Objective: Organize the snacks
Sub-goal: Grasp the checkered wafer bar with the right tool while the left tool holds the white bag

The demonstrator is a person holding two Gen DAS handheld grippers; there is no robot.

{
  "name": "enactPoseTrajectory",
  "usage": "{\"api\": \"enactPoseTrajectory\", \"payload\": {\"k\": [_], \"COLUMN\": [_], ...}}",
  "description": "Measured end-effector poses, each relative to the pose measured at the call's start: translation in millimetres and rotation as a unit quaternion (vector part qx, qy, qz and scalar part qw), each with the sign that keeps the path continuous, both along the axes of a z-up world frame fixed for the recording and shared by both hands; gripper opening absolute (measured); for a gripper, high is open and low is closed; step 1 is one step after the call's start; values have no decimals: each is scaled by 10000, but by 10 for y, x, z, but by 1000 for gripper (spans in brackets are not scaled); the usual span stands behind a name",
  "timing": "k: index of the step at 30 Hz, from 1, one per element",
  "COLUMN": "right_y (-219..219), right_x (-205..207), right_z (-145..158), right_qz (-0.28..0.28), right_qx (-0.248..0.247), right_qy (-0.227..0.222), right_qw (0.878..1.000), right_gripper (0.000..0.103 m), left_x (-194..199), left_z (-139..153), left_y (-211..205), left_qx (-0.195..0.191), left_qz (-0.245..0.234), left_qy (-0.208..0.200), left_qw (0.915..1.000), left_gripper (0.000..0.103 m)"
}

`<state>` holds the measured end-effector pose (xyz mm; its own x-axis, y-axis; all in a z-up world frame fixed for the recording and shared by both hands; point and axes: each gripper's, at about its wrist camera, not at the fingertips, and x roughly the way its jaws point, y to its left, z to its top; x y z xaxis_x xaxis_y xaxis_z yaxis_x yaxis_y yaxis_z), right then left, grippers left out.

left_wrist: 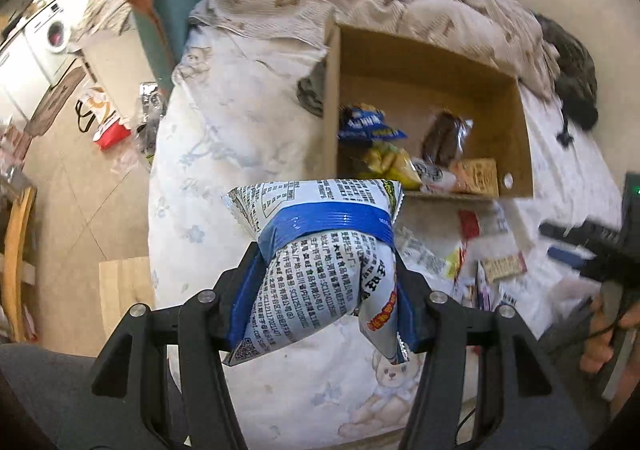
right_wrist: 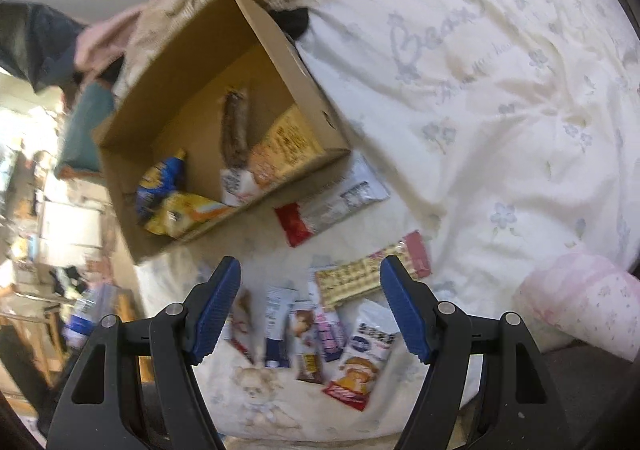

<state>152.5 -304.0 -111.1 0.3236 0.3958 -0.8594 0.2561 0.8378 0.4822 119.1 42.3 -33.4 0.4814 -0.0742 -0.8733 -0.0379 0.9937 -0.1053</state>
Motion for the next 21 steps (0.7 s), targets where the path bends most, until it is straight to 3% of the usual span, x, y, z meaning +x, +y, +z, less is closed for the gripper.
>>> {"api": "enactPoseTrajectory", "payload": {"k": [3,8,11,17,19,21], "right_y": [95,230,243,444,396,266], "right_x": [124,327,357,400,410,412], "right_z": [-196,-567,-741,-823,-833,-836], "right_qz": [351,1062,1071,1390,1246,931], "right_qx": [-326,-1076,-979,-1732,-2155,-2163], "right_qy": [505,1292,1579,1504,1471,1527], "right_qw": [9976,9800,9767,9633,9573,9598], "right_gripper": [83,92,93,94,94,94], "left_x": [12,68,83,102,101,104], "left_z": [20,-57,-44,-57,-78,-89], "left_y": [21,-5,-8,12,26,44], "left_qx": [-36,-291,-342,-524,-564,-608], "left_qz": [88,73,51,79,104,135], "left_qy": [-114,78,78,161,210,247], "left_qw": [9999,9995,9994,9985,9981,9978], "left_gripper": [54,55,55,55,55,55]}}
